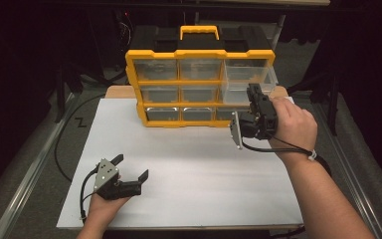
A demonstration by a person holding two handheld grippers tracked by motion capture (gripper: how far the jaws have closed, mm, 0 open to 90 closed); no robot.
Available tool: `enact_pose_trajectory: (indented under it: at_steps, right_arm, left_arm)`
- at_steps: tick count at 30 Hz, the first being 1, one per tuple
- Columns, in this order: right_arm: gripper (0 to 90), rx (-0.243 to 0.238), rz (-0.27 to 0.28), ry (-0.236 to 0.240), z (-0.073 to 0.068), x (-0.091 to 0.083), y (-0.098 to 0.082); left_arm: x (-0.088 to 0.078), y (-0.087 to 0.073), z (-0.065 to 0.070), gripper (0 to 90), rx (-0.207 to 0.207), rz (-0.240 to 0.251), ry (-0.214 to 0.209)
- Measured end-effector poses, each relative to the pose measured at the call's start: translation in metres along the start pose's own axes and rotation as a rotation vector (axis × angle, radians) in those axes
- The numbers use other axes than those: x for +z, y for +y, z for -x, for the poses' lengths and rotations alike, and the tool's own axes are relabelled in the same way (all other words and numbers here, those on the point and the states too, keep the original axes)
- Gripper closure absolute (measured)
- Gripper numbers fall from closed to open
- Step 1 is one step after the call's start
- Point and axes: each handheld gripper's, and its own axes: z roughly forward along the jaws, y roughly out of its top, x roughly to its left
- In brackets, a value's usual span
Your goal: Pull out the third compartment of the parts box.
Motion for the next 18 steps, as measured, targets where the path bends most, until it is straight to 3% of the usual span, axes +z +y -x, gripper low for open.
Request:
enact_pose_trajectory:
  at_steps: [18]
  right_arm:
    - [79.4, 0.009, -0.015, -0.013, -0.0028, 0.0056, 0.0012]
  left_arm:
    - [-0.0007, 0.0001, 0.0001, 0.5, 0.001, 0.002, -0.002]
